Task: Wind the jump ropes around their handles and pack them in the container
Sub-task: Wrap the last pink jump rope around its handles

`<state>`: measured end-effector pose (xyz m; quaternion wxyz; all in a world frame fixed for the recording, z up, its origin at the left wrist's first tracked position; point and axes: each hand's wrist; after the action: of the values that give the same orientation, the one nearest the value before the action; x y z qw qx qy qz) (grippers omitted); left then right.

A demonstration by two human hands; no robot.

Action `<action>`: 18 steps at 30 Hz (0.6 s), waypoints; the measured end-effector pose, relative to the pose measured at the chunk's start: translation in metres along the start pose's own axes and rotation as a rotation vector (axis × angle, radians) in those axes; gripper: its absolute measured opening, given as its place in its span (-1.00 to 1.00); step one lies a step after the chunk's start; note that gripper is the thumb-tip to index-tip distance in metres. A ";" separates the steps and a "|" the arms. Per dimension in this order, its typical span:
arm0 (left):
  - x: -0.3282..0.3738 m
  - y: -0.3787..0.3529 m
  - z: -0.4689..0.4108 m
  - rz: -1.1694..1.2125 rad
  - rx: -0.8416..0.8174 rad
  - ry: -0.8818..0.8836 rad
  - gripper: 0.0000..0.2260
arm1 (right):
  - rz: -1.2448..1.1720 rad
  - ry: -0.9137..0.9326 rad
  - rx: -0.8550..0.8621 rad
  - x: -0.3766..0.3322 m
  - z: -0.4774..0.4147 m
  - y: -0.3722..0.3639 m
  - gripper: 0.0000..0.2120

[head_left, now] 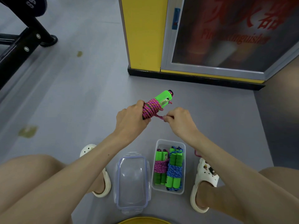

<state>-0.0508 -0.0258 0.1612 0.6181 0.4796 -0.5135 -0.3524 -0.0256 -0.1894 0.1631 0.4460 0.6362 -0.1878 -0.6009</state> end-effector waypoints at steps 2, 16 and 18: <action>0.001 0.000 0.000 0.002 0.008 0.004 -0.58 | -0.063 0.012 0.008 0.000 0.000 -0.002 -0.77; 0.005 0.000 0.002 -0.009 0.038 -0.006 -0.59 | -0.165 -0.122 -0.009 -0.002 -0.003 0.001 -0.77; 0.005 0.000 0.002 -0.021 0.056 -0.027 -0.61 | -0.658 -0.372 -0.009 -0.005 -0.004 0.005 -0.79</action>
<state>-0.0522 -0.0311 0.1624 0.5938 0.4972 -0.5265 -0.3507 -0.0210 -0.1871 0.1698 0.1904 0.5405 -0.0484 -0.8181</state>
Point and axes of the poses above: each hand's wrist, its own z-axis away from the middle knuckle, its own y-axis out of the back of the hand, x = y × z, and after that the axes turned 9 degrees about y, right-handed
